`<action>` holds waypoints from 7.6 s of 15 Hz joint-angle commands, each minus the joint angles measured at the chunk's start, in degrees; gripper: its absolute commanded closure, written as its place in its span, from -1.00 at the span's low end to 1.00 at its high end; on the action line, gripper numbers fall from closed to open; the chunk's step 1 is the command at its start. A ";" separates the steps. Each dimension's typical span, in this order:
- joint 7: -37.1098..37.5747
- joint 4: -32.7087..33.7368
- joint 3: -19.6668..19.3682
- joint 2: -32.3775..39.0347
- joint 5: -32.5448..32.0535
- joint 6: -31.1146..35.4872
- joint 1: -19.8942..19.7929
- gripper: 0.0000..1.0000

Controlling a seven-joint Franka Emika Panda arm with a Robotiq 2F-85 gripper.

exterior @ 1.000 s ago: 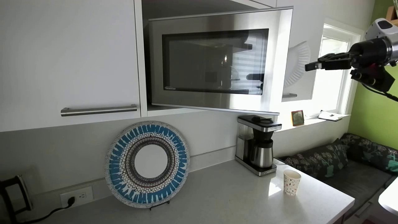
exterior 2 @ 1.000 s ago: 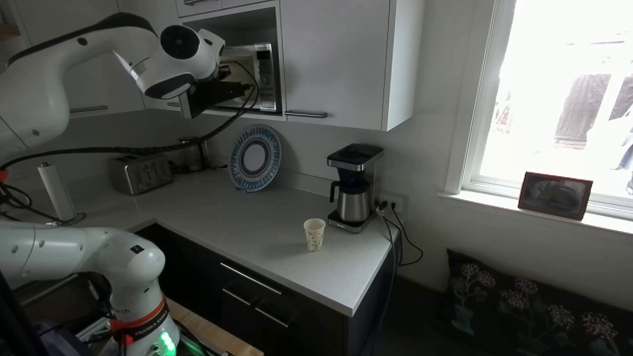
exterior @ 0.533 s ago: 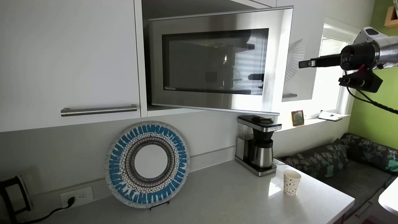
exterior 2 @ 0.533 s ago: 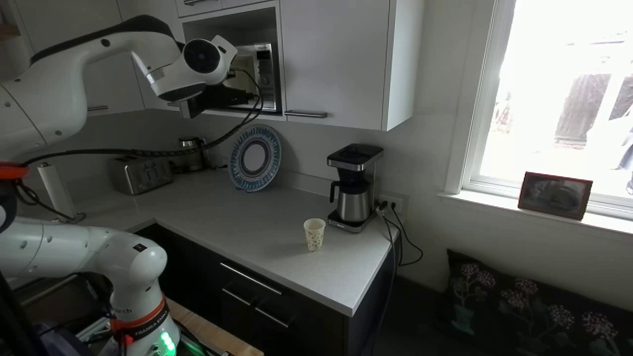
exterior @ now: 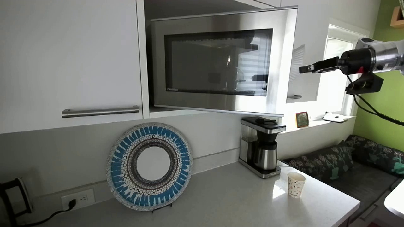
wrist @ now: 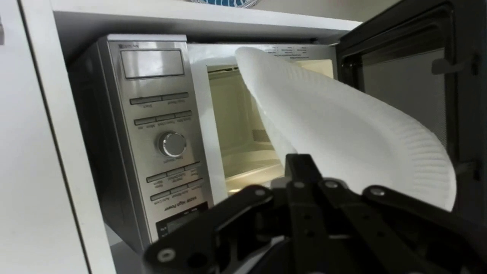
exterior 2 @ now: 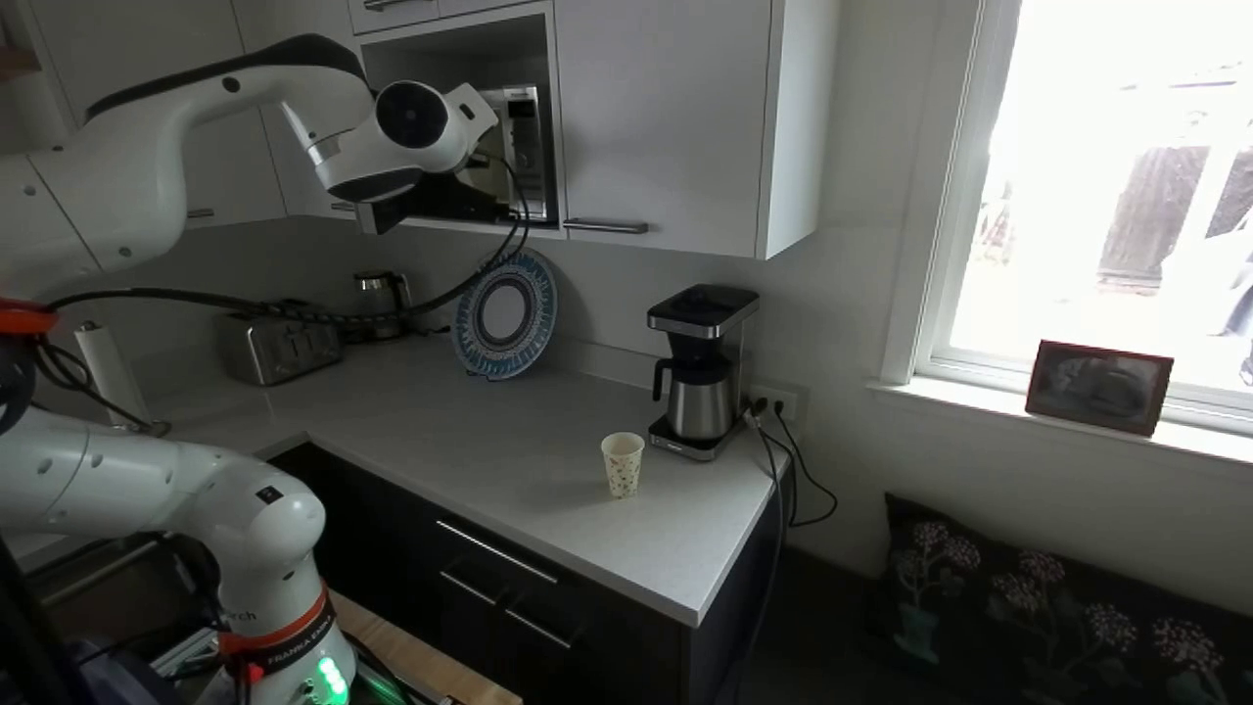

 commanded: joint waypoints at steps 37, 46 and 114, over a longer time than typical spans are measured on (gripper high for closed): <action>28.27 2.15 8.95 9.70 13.45 3.74 -1.28 0.98; 29.33 3.63 8.91 11.31 16.31 5.43 -1.14 1.00; 86.82 24.38 21.32 34.59 12.86 31.28 4.07 0.19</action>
